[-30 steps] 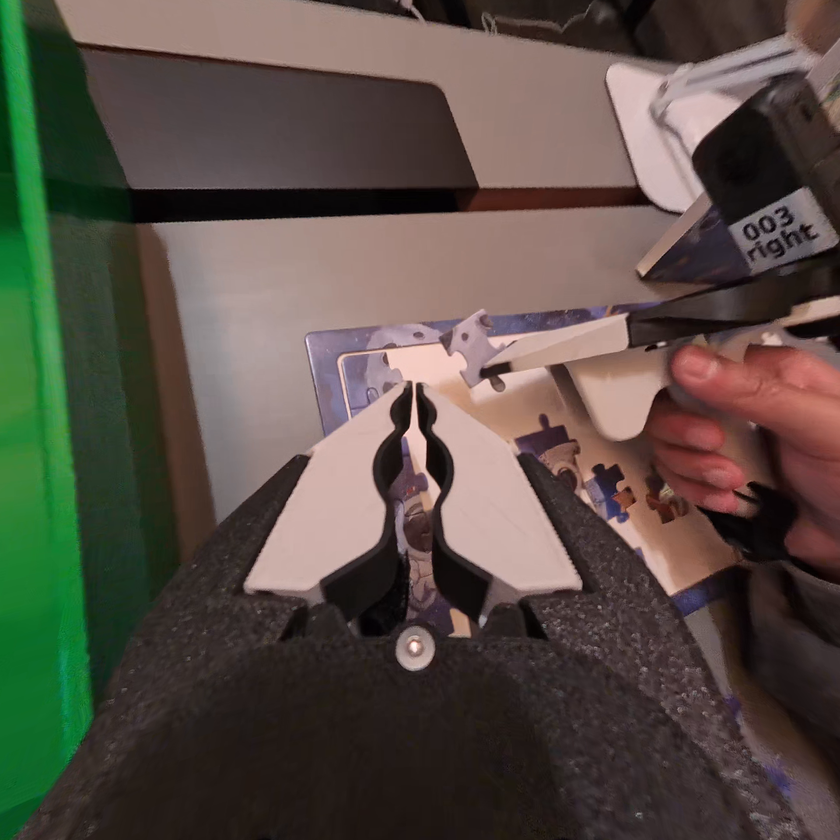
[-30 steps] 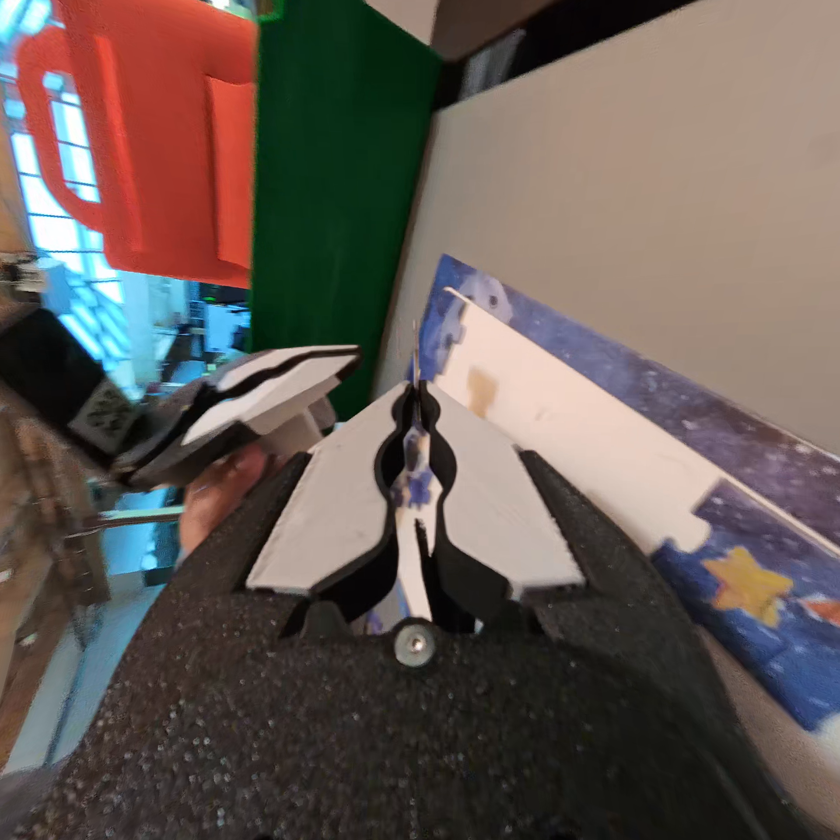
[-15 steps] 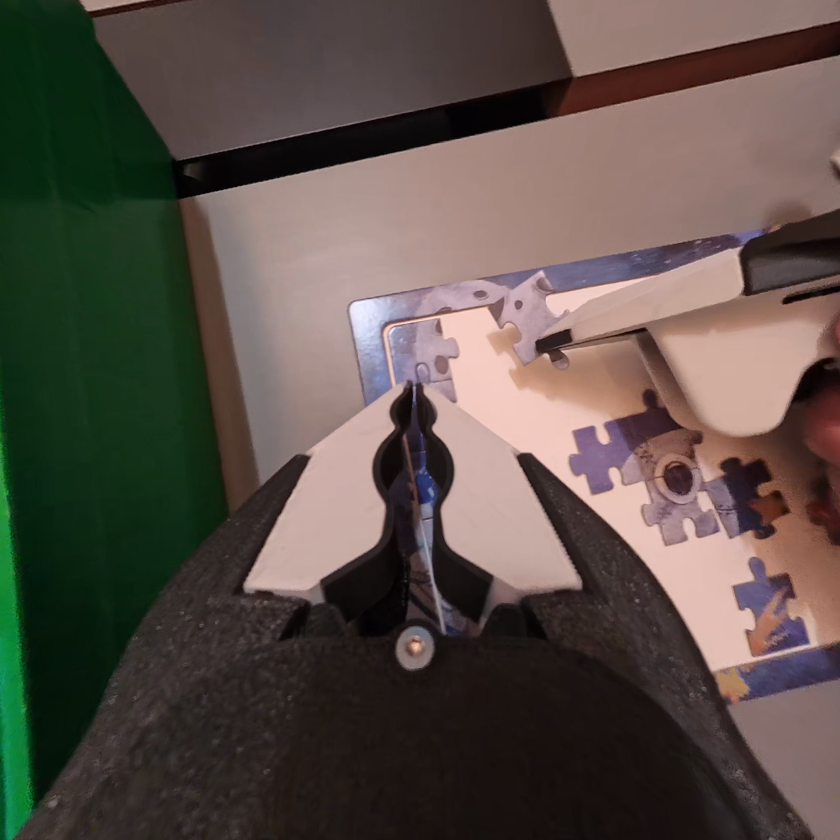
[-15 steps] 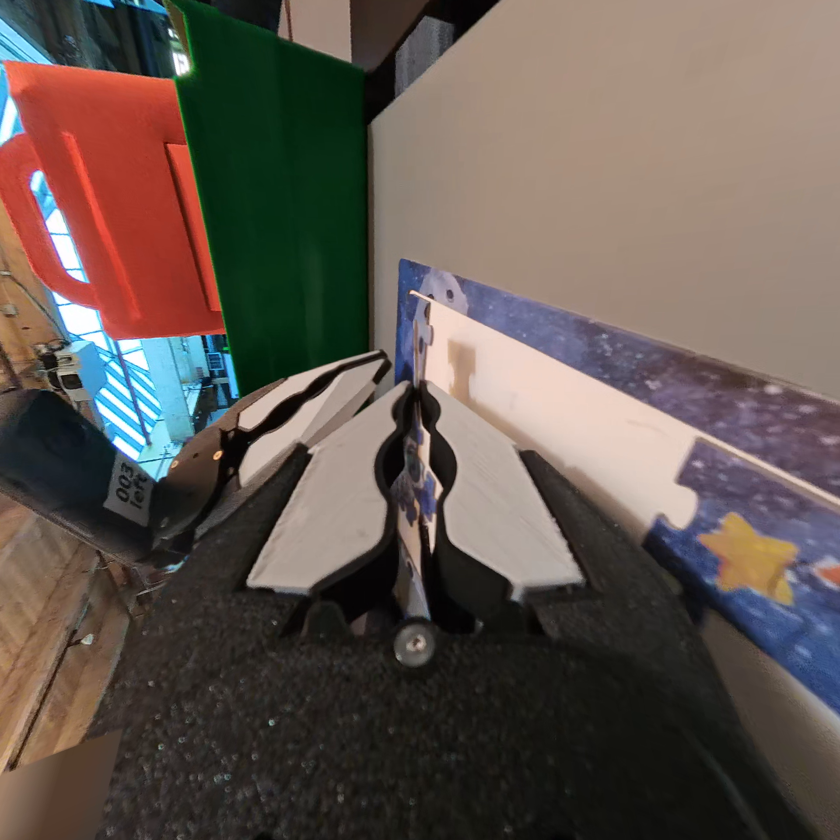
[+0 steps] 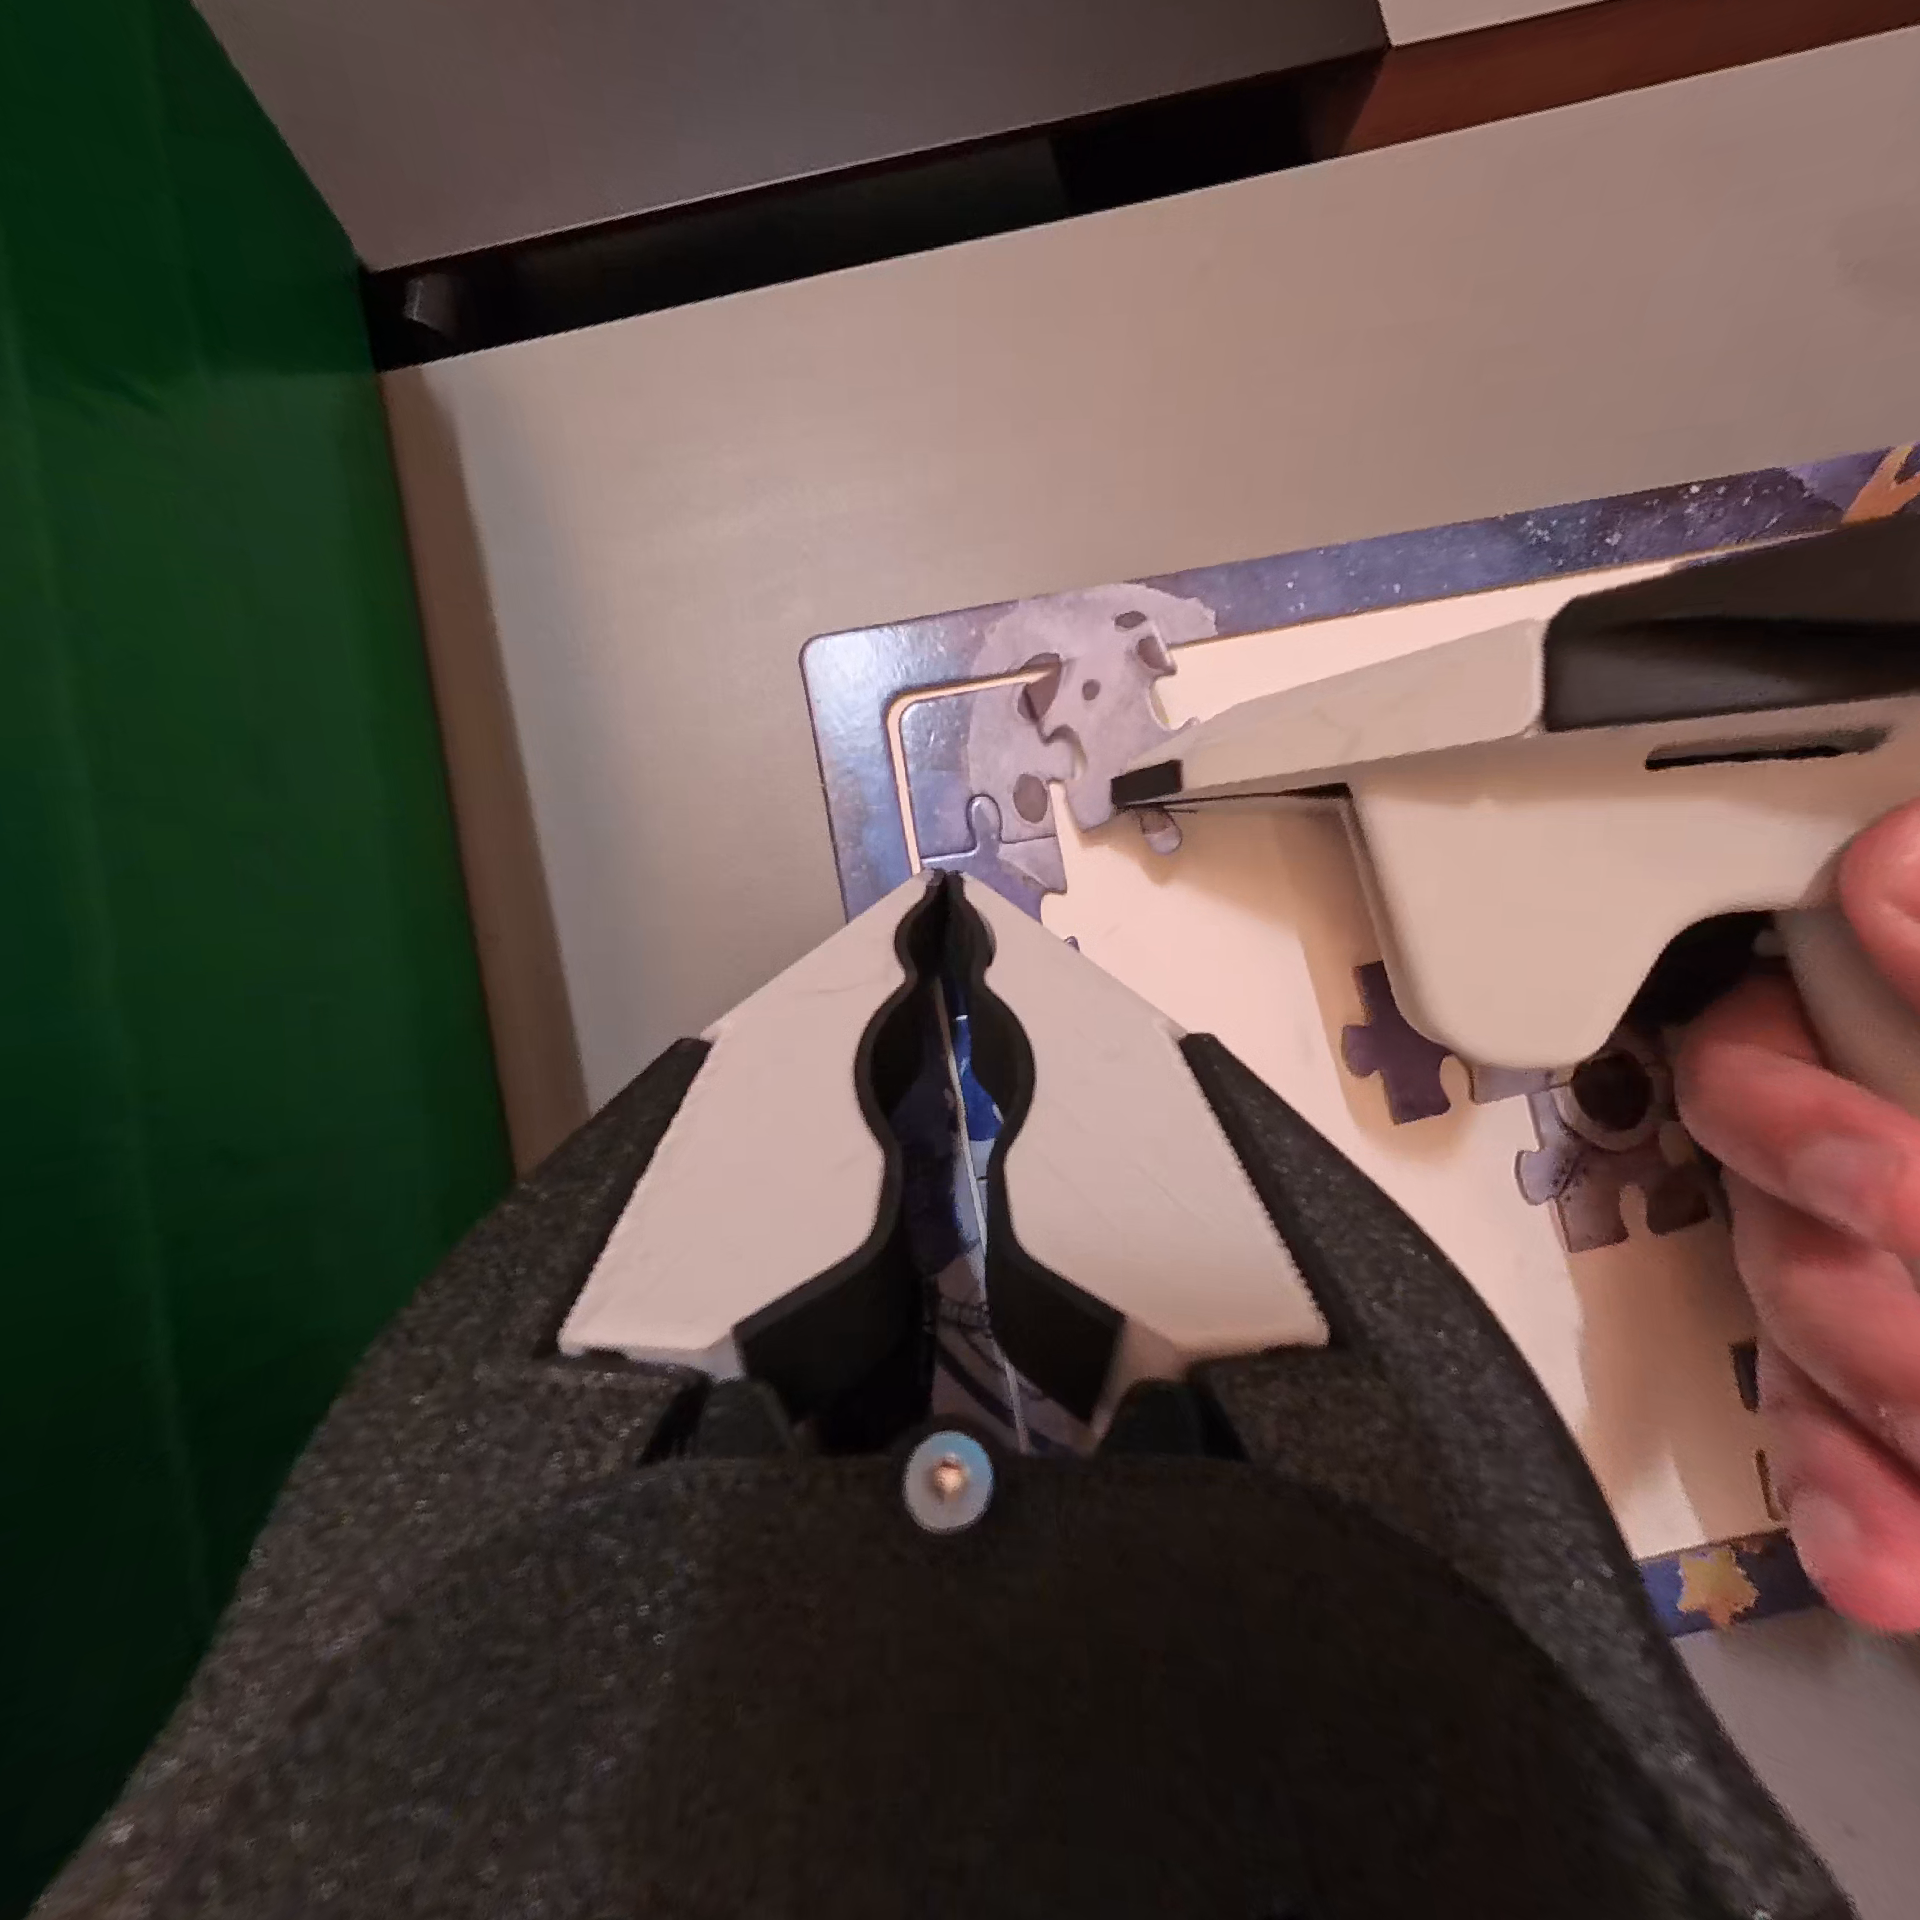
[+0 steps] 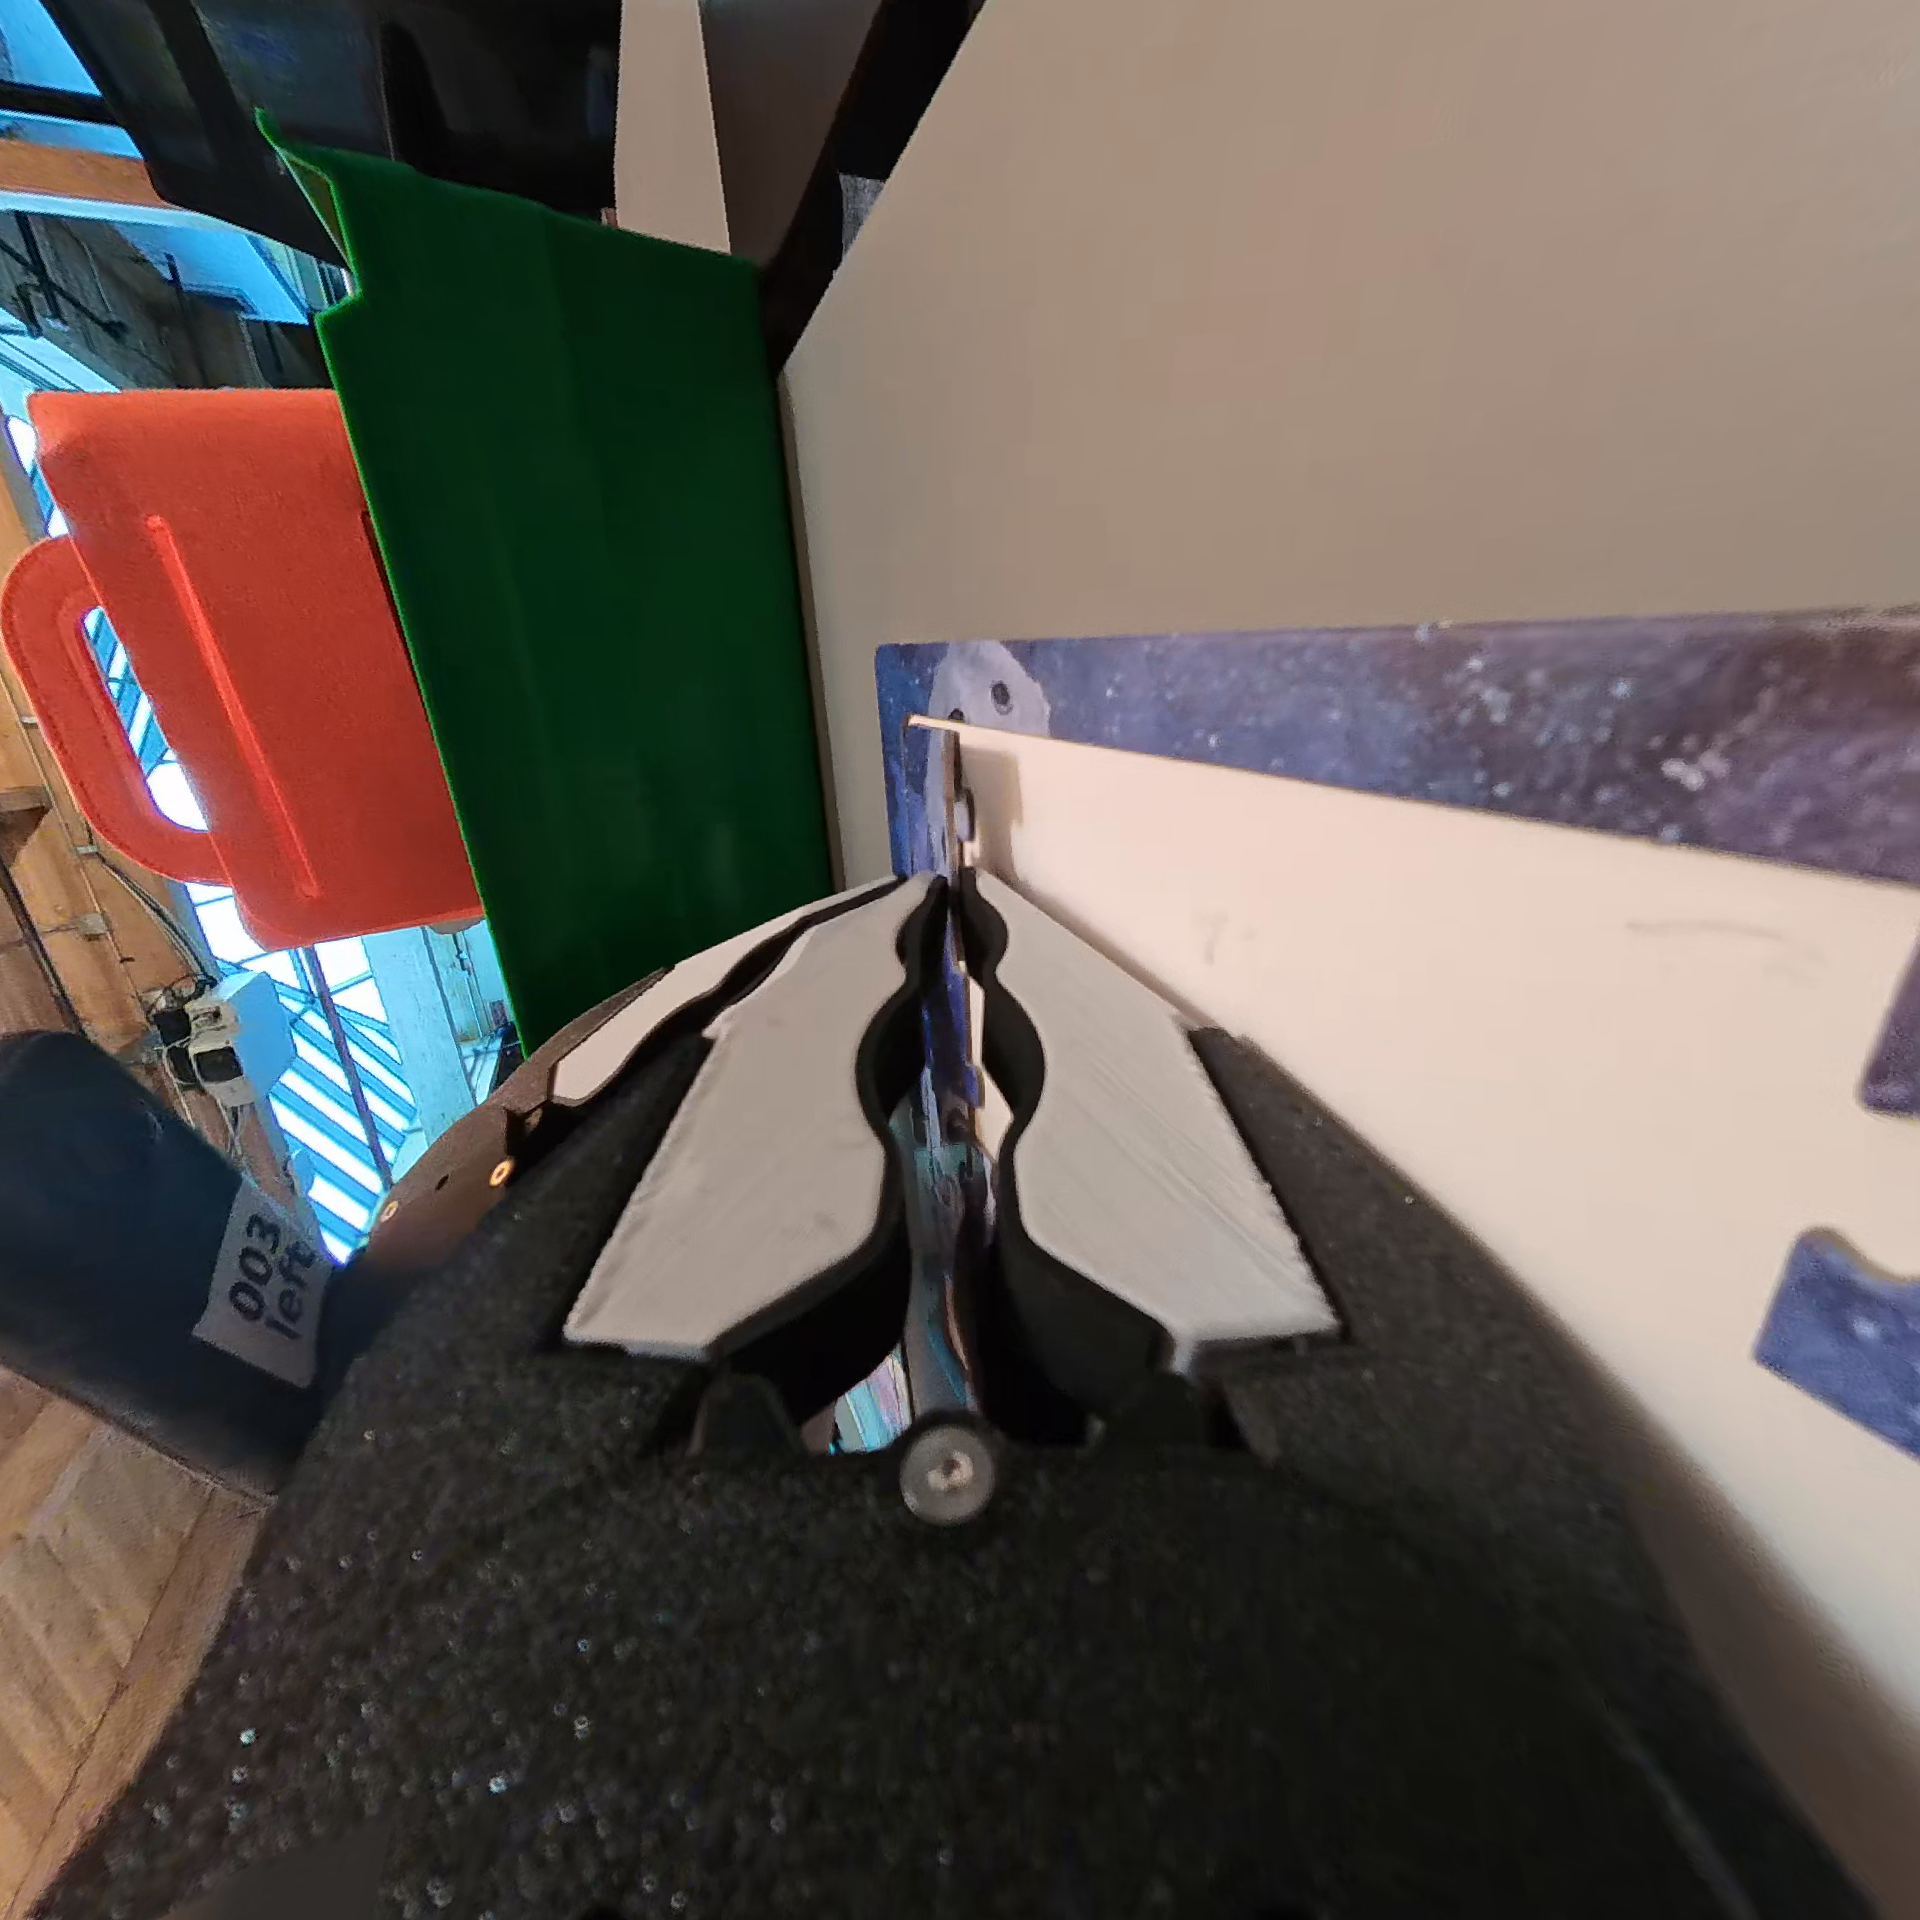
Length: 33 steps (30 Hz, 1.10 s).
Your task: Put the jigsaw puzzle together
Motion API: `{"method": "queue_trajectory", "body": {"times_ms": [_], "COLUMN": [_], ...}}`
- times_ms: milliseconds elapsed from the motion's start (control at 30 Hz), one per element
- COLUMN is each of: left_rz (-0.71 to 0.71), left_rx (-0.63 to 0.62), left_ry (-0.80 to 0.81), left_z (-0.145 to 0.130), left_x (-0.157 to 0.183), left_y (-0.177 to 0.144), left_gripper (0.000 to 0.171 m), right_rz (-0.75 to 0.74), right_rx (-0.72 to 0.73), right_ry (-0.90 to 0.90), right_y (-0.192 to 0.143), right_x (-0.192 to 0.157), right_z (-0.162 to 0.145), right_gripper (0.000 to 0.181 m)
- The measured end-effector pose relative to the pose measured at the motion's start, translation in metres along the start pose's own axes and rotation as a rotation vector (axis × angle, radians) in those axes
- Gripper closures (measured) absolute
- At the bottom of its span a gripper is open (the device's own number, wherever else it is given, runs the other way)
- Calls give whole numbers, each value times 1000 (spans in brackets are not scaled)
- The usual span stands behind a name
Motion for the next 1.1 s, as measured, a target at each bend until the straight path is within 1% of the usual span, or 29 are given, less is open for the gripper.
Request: {"method": "queue_trajectory", "body": {"times_ms": [767, 900, 1100], "left_rz": [-7, -10, -15], "left_rx": [3, 5, 7], "left_ry": [10, 8, 7], "left_z": [0, 0, 0], "left_x": [0, 0, 0], "left_y": [0, 0, 0], "left_gripper": [171, 171, 171], "right_rz": [-7, 11, 19], "right_rx": [-8, -13, -18], "right_ry": [10, 17, 22], "right_y": [2, 3, 2], "right_x": [2, -2, -5], "right_z": [1, -1, -2], "right_gripper": [179, 170, 163]}}
Point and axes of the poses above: each gripper's, where its closed fingertips meet, y out along the fingers, z out of its top, x = y × z across the jaws, the point moved 2 cm from there along -y, back along the fingers, and after that the axes turned 5 degrees about y, right-handed, at the moved point
